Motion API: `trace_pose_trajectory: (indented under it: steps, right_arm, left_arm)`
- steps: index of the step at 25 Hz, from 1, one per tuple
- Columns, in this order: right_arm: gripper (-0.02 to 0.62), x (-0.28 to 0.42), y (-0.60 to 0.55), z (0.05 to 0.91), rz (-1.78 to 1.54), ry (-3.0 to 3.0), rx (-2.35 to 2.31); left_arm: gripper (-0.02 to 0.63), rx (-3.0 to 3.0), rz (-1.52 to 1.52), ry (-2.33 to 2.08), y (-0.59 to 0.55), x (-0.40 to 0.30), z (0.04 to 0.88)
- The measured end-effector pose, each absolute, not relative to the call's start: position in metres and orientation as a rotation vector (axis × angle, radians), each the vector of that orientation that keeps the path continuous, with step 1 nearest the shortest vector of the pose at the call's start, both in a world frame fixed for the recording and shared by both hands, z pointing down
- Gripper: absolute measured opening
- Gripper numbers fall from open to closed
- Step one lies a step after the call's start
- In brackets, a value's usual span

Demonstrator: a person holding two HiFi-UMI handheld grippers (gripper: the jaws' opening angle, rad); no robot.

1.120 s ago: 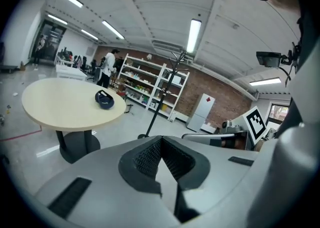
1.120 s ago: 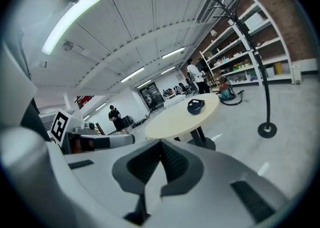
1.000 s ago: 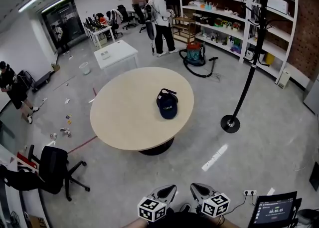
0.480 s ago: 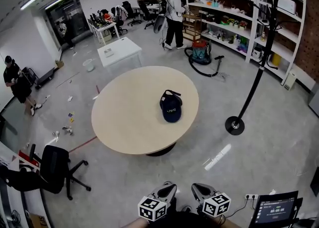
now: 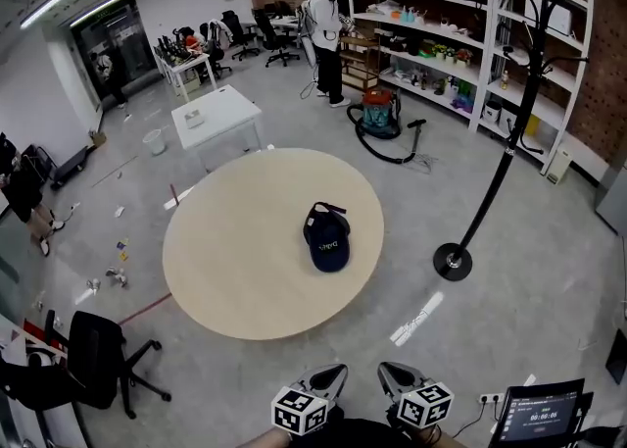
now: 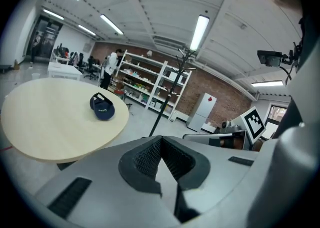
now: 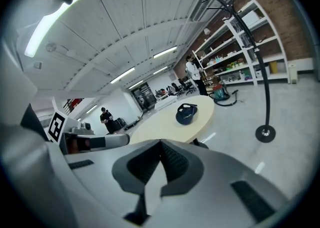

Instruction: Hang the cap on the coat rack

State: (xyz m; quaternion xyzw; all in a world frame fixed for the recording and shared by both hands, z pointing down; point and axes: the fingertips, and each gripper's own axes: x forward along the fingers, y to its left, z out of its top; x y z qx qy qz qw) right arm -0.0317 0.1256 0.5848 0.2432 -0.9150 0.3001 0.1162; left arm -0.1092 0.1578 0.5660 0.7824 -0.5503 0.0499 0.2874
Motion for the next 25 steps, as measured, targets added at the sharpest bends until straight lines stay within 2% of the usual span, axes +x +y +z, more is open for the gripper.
trace_pose_trajectory:
  steps: [25]
  right_arm:
    - [0.002, -0.201, 0.063, 0.592, 0.754, -2.595, 0.593]
  left_arm:
    - [0.003, 1.954, -0.096, -1.542, 0.098, -0.284, 0.578]
